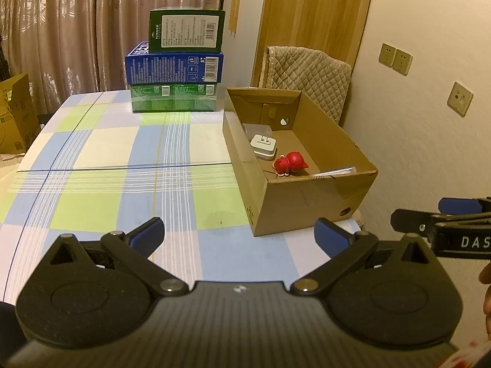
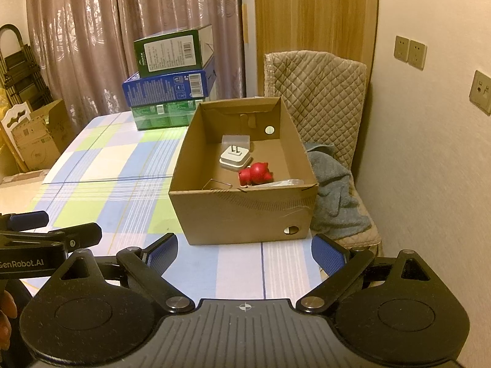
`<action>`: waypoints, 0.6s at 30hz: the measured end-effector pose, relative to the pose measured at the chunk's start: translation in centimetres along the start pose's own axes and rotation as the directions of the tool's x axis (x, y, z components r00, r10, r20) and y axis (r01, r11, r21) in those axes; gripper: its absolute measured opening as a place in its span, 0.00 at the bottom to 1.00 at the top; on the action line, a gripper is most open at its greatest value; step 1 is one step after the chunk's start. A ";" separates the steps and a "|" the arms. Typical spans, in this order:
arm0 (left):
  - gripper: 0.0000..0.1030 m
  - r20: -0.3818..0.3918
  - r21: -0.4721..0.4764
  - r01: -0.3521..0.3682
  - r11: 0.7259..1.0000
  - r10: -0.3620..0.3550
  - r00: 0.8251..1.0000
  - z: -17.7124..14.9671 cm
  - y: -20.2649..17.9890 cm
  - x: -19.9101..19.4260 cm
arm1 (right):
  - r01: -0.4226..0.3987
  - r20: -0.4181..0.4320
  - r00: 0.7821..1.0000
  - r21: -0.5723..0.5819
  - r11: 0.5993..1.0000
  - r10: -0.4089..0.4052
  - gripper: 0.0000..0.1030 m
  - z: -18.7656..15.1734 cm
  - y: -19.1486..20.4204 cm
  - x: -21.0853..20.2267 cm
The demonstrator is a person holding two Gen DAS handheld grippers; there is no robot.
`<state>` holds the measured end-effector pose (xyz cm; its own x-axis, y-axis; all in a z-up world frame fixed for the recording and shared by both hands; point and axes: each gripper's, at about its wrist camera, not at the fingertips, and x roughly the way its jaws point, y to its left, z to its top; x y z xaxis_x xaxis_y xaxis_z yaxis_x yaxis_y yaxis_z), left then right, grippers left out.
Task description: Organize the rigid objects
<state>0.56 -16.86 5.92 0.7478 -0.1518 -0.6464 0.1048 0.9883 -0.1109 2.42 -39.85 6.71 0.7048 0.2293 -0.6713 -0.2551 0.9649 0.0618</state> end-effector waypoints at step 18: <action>0.99 0.000 -0.002 0.004 1.000 -0.004 1.000 -0.2 -0.2 0.0 | 0.001 -0.005 1.000 -0.002 1.000 -0.001 0.89 0.1 0.0 0.2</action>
<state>0.43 -17.01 5.80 0.7472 -0.1561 -0.6460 0.1066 0.9876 -0.1153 2.64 -39.79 6.59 0.7020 0.2280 -0.6747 -0.2558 0.9649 0.0599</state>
